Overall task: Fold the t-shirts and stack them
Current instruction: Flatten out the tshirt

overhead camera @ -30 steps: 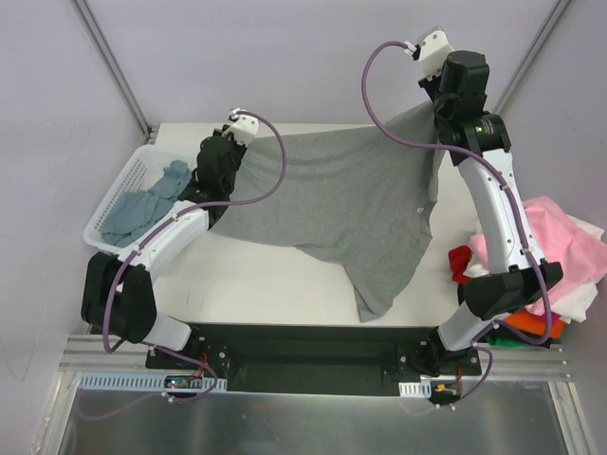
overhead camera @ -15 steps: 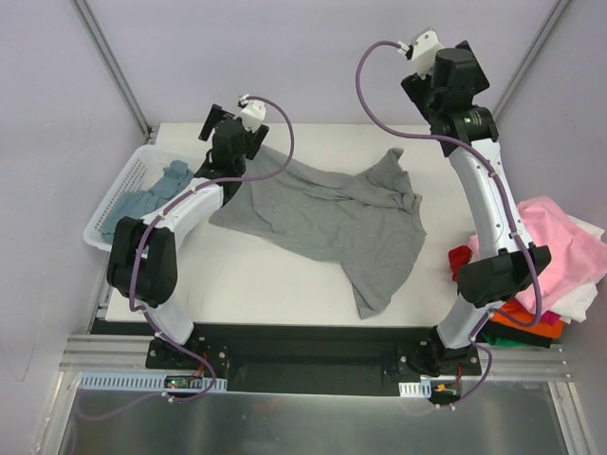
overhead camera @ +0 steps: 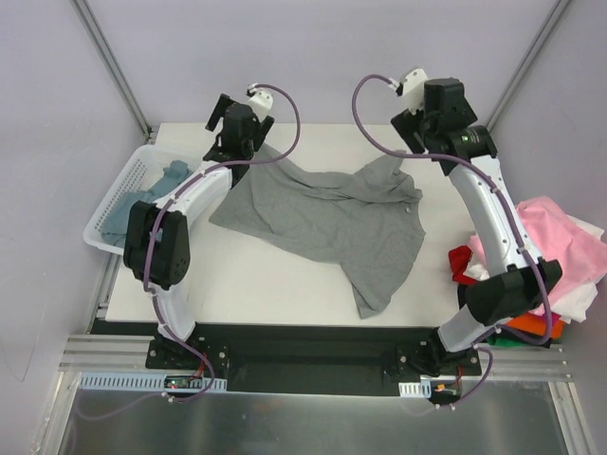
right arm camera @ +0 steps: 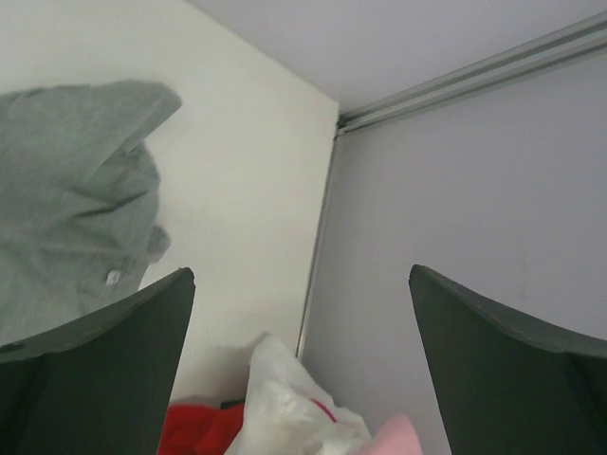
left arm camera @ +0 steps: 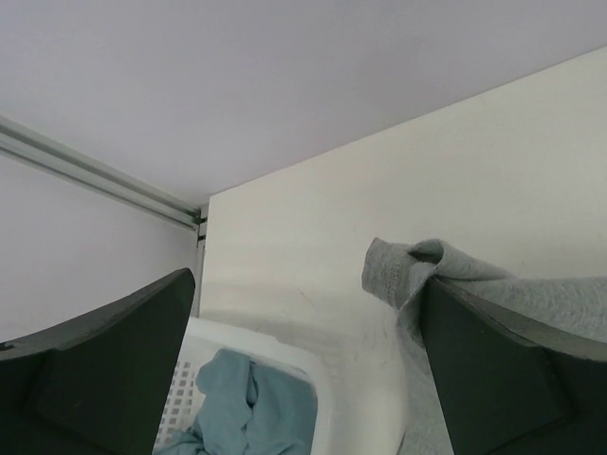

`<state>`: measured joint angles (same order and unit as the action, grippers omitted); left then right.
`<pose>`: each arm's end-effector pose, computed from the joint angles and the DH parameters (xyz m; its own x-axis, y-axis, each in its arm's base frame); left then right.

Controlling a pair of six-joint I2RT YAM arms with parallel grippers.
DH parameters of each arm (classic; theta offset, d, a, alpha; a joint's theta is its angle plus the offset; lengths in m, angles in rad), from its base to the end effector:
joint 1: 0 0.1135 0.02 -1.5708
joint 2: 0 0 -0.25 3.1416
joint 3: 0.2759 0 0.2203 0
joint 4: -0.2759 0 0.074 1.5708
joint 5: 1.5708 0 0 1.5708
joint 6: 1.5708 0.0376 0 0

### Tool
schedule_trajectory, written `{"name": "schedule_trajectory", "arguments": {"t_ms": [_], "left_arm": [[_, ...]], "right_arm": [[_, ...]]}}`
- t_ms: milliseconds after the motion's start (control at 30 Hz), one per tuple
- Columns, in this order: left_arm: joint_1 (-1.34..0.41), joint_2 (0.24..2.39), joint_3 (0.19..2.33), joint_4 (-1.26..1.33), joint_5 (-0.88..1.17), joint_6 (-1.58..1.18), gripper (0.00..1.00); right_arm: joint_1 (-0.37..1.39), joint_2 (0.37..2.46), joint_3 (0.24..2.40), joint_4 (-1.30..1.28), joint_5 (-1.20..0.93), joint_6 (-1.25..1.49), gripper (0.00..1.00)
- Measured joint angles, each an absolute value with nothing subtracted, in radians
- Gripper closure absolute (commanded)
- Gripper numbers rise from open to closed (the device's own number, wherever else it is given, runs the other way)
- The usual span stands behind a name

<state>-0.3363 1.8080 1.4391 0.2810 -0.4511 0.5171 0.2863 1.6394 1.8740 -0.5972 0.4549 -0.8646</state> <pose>0.3882 -0.1183 0.3266 -0.1279 0.5160 -0.8470 -0.0572 0.8487 0.5257 0.3213 0.0774 0.4323 -0.3276 -0.8089 -0.4882 -0.1678 0.5583 -0.8125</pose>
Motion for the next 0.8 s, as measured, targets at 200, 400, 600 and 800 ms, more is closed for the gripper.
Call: {"name": "schedule_trajectory", "arguments": {"t_ms": [200,400,600,800], "left_arm": [[-0.336,1.971,1.627,0.141,-0.455,0.526,0.01],[-0.332,2.101,1.755,0.012,-0.478,0.567,0.01],[-0.332,2.149,1.746,-0.065,-0.519,0.613,0.01],[-0.332,2.111,1.63,-0.076,-0.525,0.609,0.01]], "right_arm": [[0.394,1.469,1.69,-0.726,0.402,-0.811,0.0],[0.468,1.4,1.541,-0.826,0.358,-0.768,0.0],[0.484,1.4,1.474,-0.901,0.308,-0.738,0.0],[0.558,1.393,1.419,-0.927,0.267,-0.719,0.0]]}}
